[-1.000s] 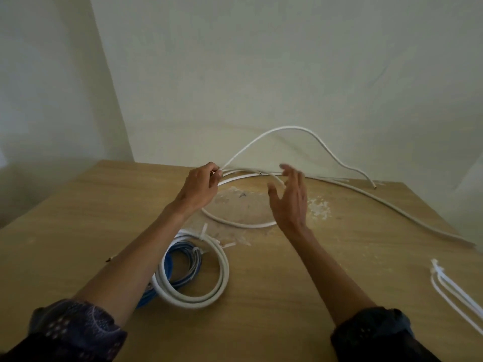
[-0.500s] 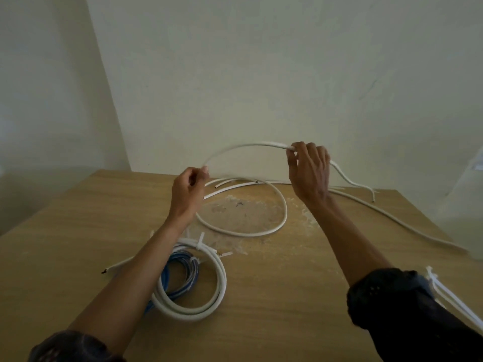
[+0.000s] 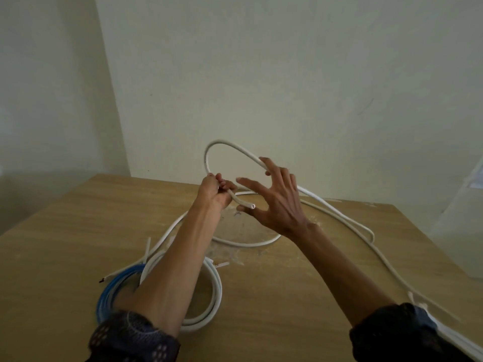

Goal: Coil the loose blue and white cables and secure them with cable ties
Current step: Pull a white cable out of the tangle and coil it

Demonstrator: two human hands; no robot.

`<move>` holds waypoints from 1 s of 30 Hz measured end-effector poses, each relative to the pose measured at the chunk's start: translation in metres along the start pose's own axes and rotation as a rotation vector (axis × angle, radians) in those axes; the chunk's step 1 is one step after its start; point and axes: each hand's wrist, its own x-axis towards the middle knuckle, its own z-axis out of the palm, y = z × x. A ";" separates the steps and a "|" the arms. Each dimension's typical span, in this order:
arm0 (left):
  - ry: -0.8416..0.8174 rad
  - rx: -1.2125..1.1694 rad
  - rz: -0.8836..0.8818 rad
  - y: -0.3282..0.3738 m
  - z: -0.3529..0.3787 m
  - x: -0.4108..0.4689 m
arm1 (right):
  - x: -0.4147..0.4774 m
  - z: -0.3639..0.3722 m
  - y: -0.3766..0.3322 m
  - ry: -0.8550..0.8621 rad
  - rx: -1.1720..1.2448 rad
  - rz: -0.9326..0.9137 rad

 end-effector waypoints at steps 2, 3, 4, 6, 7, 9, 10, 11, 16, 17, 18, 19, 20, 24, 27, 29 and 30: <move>0.025 -0.019 0.016 -0.002 -0.002 0.001 | -0.001 0.002 0.000 -0.002 0.001 -0.021; 0.032 -0.004 0.010 -0.003 -0.004 0.002 | -0.001 0.004 0.000 -0.015 0.001 -0.024; 0.039 0.076 0.032 -0.004 -0.007 0.002 | -0.002 0.006 0.002 -0.027 0.001 -0.028; 0.107 0.507 0.271 -0.010 -0.021 0.000 | -0.005 0.013 0.004 -0.055 -0.006 -0.036; 0.175 0.825 0.544 -0.013 -0.033 -0.001 | -0.006 0.017 0.006 -0.069 -0.012 -0.040; -0.093 1.330 1.168 -0.021 -0.060 -0.002 | -0.006 0.022 0.009 -0.084 -0.010 -0.036; -0.310 1.481 1.259 -0.023 -0.066 -0.007 | -0.004 0.024 0.010 -0.071 -0.003 -0.027; -0.491 1.616 1.206 -0.022 -0.069 -0.009 | -0.003 0.026 0.010 -0.049 0.001 -0.019; -0.703 2.089 1.211 -0.011 -0.077 0.016 | 0.000 0.027 0.014 -0.002 0.060 0.018; -0.733 2.135 1.240 -0.012 -0.080 0.020 | 0.001 0.026 0.016 -0.022 0.090 0.041; -0.747 2.173 1.250 -0.015 -0.082 0.020 | 0.004 0.023 0.019 -0.058 0.120 0.065; -0.745 2.211 1.243 -0.018 -0.083 0.022 | 0.006 0.020 0.022 -0.107 0.144 0.090; -0.728 2.252 1.221 -0.021 -0.082 0.022 | 0.008 0.018 0.026 -0.163 0.148 0.112; -0.678 2.226 1.172 -0.025 -0.079 0.020 | 0.002 0.015 0.053 -0.268 0.131 0.205; -0.675 2.153 1.250 -0.023 -0.085 0.024 | -0.005 0.017 0.081 -0.185 0.074 0.365; -0.675 2.114 1.286 -0.024 -0.086 0.026 | -0.004 0.020 0.092 -0.144 0.057 0.473; -0.680 2.077 1.290 -0.026 -0.084 0.024 | -0.001 0.020 0.093 -0.099 0.055 0.495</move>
